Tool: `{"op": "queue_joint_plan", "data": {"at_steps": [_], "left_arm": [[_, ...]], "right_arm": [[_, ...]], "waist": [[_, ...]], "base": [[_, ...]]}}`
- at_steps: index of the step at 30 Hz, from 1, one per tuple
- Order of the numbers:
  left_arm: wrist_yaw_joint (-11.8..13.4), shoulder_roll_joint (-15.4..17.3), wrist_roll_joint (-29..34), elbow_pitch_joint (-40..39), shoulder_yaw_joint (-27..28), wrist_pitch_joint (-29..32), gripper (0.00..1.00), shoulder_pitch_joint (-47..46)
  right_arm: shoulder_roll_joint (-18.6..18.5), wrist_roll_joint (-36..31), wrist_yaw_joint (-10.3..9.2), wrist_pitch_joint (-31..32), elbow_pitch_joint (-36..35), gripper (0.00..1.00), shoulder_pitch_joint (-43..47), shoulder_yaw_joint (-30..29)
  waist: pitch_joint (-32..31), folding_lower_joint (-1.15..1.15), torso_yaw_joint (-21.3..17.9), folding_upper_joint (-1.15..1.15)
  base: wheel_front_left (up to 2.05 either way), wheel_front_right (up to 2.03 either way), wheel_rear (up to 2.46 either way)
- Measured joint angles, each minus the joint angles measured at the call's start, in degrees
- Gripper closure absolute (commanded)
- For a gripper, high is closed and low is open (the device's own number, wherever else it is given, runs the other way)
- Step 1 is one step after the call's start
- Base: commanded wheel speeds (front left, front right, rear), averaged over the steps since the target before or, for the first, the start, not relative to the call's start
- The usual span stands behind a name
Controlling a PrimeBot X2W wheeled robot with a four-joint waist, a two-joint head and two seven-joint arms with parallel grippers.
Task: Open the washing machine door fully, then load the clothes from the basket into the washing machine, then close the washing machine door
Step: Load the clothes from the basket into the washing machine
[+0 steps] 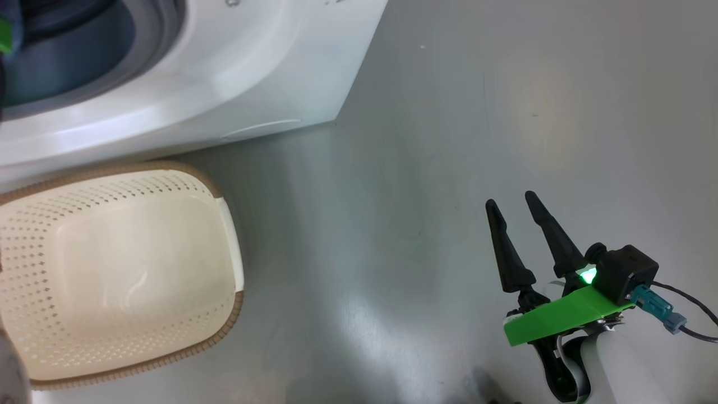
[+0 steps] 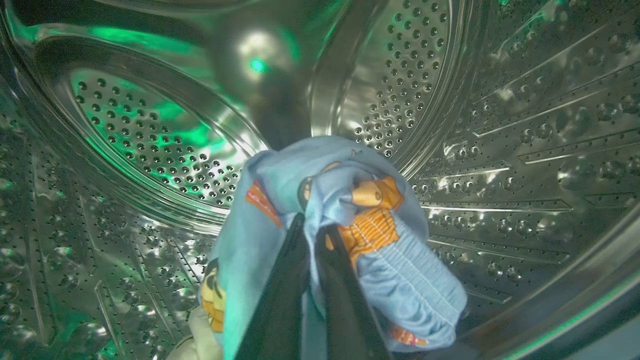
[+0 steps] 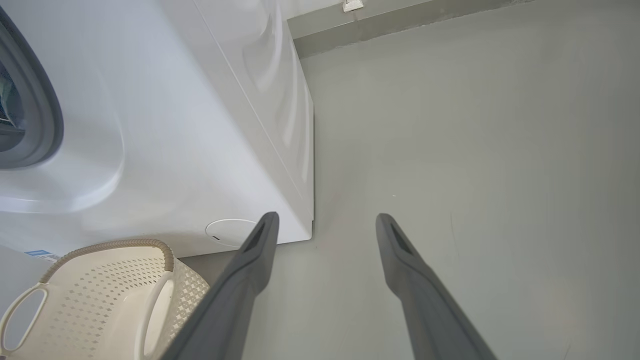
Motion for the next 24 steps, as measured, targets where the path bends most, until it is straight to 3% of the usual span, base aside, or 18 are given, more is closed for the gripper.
{"op": "queue_joint_plan", "data": {"at_steps": [12,24], "left_arm": [[-0.5,1.6,0.1,5.1,-1.5,-0.1,1.00,-5.8],[-0.6,3.1,0.6,3.2,-2.6,-1.1,1.00,-11.5]], "right_arm": [[0.0,0.1,0.00,0.0,-0.7,0.00,-1.2,0.0],[0.0,1.0,0.00,0.0,-1.3,0.00,-2.3,0.5]], "waist": [[5.0,0.00,-0.4,0.00],[10.1,0.00,-0.9,0.00]], "base": [[0.00,0.00,0.00],[0.00,0.00,0.00]]}}
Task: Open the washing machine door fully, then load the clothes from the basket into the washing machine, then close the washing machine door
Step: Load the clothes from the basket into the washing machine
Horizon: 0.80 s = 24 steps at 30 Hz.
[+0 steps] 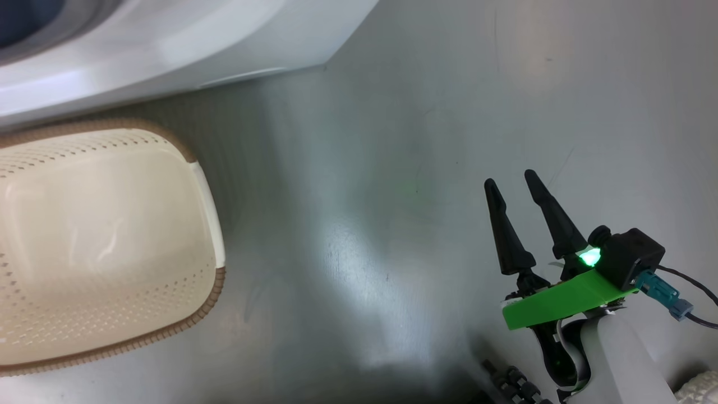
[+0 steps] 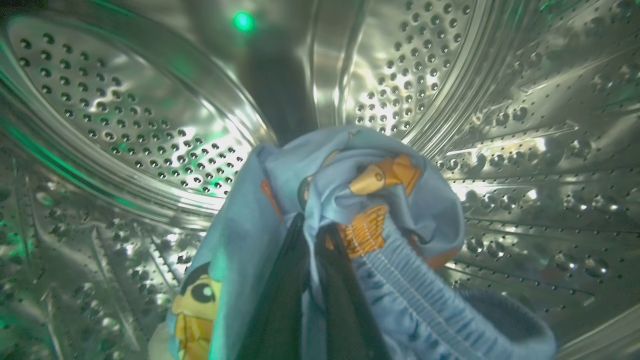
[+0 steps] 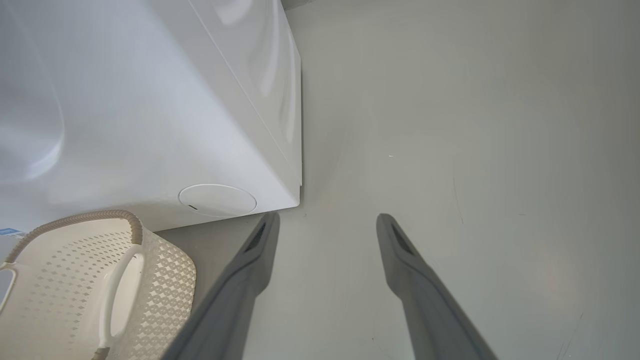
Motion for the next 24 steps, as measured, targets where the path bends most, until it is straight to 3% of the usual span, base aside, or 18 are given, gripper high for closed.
{"op": "queue_joint_plan", "data": {"at_steps": [9,14,21,22,23,24], "left_arm": [[-0.1,1.4,1.4,-13.2,0.5,-0.1,1.00,-0.2],[-0.4,1.7,1.4,-12.1,0.6,-0.1,1.00,0.1],[-0.5,1.8,0.7,-2.8,0.5,-0.1,1.00,-0.2],[-0.5,1.7,0.6,-1.3,0.6,-0.1,0.81,-0.3],[-0.3,1.7,0.5,0.3,0.5,0.1,0.54,-0.3],[-0.3,1.6,0.4,1.7,0.5,0.4,0.00,-0.3]], "right_arm": [[0.0,0.1,0.00,0.0,-0.1,0.00,-1.4,1.2],[0.0,0.3,0.00,0.0,0.1,0.00,-1.8,1.6],[0.0,0.6,0.00,0.0,0.7,0.00,-2.0,1.6],[0.0,0.6,0.00,0.0,0.9,0.00,-2.0,1.6],[0.0,0.6,0.00,0.0,1.0,0.00,-2.0,1.6],[0.0,0.6,0.00,0.0,1.0,0.00,-2.0,1.5]], "waist": [[2.3,0.00,-0.8,0.00],[2.7,0.00,-1.4,0.00],[2.1,0.00,-1.6,0.00],[1.8,0.00,-1.6,0.00],[1.6,0.00,-1.5,0.00],[1.3,0.00,-1.5,0.00]], "base": [[0.00,0.00,0.00],[0.00,0.00,0.00],[0.00,0.00,0.00],[0.00,0.00,0.00],[0.00,0.00,0.00],[0.00,0.00,0.00]]}}
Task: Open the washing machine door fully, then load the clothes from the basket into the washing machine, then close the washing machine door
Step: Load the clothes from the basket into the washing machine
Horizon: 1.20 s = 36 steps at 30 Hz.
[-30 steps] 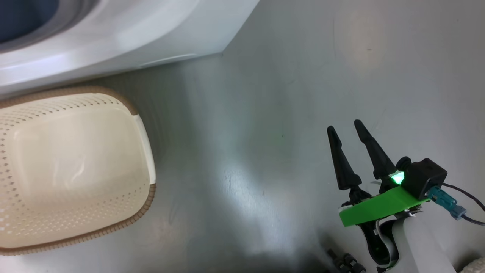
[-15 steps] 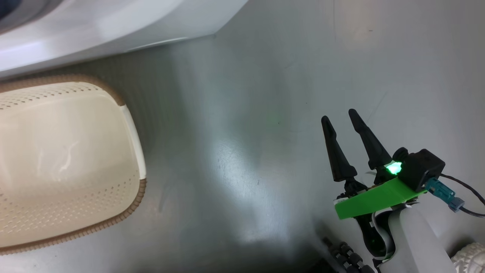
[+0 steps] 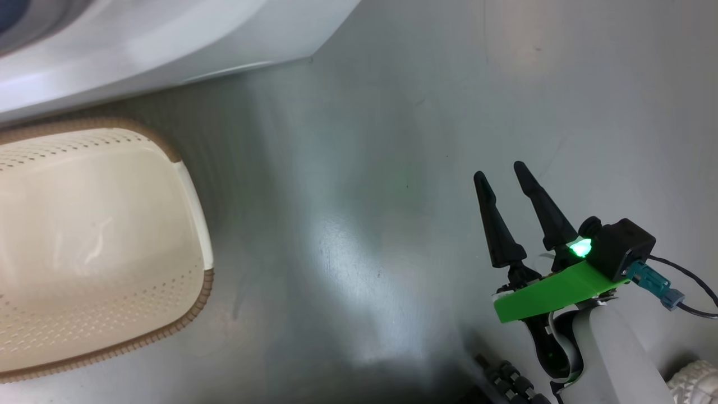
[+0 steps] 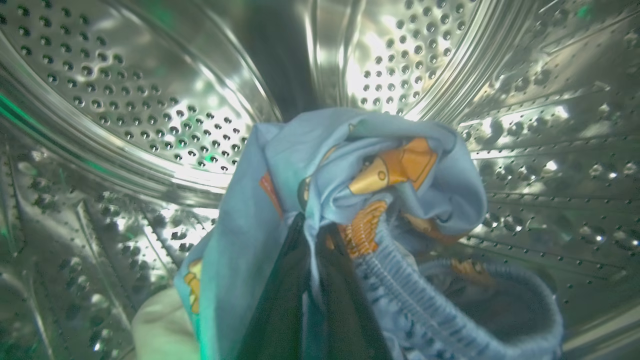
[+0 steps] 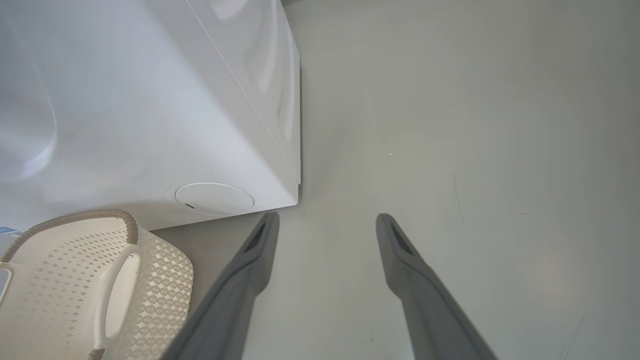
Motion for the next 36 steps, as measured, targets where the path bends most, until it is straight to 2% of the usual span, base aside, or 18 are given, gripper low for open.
{"op": "queue_joint_plan", "data": {"at_steps": [11,18,26,36], "left_arm": [[0.0,-1.0,-1.1,7.3,-0.4,0.6,0.00,-1.5],[0.0,-1.7,-1.5,11.0,-1.8,3.7,0.00,-1.6],[0.5,-2.4,-2.0,13.9,-2.2,6.5,0.00,-2.1],[0.5,-5.2,-4.4,15.4,-2.1,5.7,0.00,0.8]], "right_arm": [[0.0,0.0,0.00,0.0,0.8,0.00,0.0,0.0],[0.0,0.0,0.00,0.0,1.2,0.00,0.1,0.0],[0.0,0.0,0.00,0.0,1.6,0.00,0.1,0.0],[0.0,-0.5,0.00,0.0,1.7,0.00,1.1,-1.5]], "waist": [[-2.0,0.00,1.0,0.00],[-3.9,0.00,1.4,0.00],[-5.8,0.00,1.8,0.00],[-9.1,0.00,3.0,0.00]], "base": [[0.00,0.00,0.00],[0.00,0.00,0.00],[0.00,0.00,0.00],[0.00,0.00,0.00]]}}
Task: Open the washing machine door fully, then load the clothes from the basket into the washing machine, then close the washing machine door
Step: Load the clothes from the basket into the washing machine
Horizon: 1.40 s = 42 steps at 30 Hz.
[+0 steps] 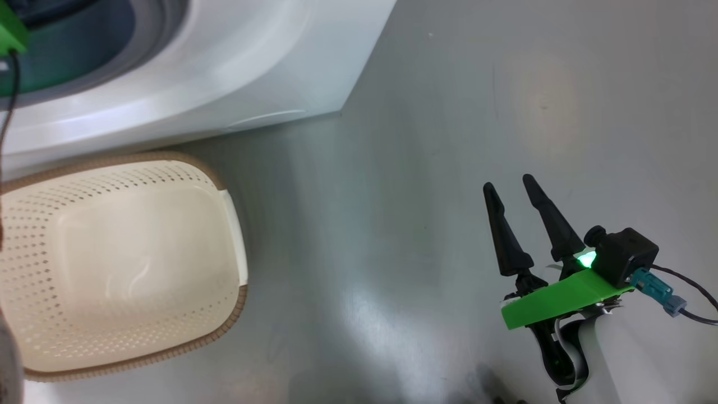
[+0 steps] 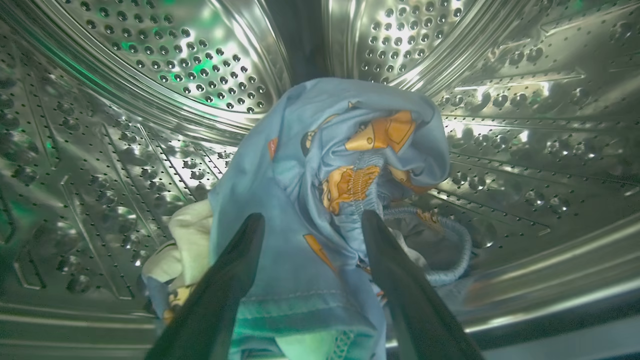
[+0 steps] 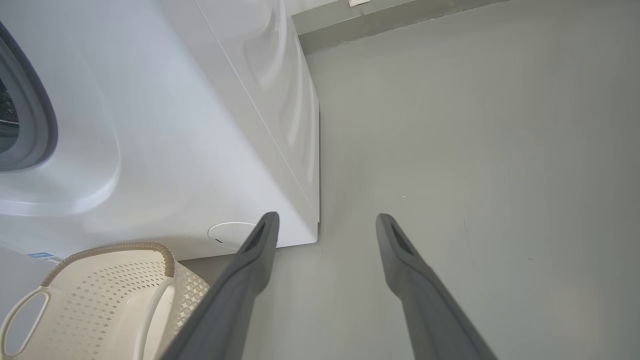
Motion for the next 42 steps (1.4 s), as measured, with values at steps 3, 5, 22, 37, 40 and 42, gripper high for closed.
{"op": "queue_joint_plan", "data": {"at_steps": [3,5,22,37,40,42], "left_arm": [[0.0,-0.7,-0.6,0.0,0.0,-1.7,0.00,1.8],[0.0,-1.2,-1.1,0.0,0.1,-2.6,0.00,3.2],[-0.4,-3.2,-4.9,-13.9,1.5,-6.0,0.00,23.5],[3.6,-5.5,-4.7,-47.0,7.8,-6.0,0.00,54.1],[5.1,-6.0,-3.8,-51.5,9.2,-6.0,0.00,59.0],[5.1,-6.3,-3.5,-53.9,9.6,-6.0,0.00,61.7]], "right_arm": [[0.0,-0.1,0.00,0.0,0.0,0.00,0.1,-0.6],[0.0,-0.5,0.00,0.0,0.0,0.00,0.3,-0.9],[0.0,-1.1,0.00,0.0,1.2,0.00,4.9,-2.7],[0.0,-1.6,0.00,0.0,1.9,0.00,9.0,-3.5],[0.1,-1.6,0.00,0.0,1.8,0.00,9.9,-4.6],[0.0,-1.6,0.00,0.0,1.8,0.00,10.7,-5.1]], "waist": [[-1.2,0.00,0.5,0.00],[-2.1,0.00,0.8,0.00],[-12.0,0.00,3.6,0.00],[-20.2,0.00,3.8,0.00],[-21.7,0.00,3.6,0.00],[-22.6,0.00,3.6,0.00]], "base": [[0.00,0.00,0.00],[0.00,0.00,0.00],[0.00,0.00,0.00],[0.00,0.00,0.00],[0.00,0.00,0.00],[0.00,0.00,0.00]]}}
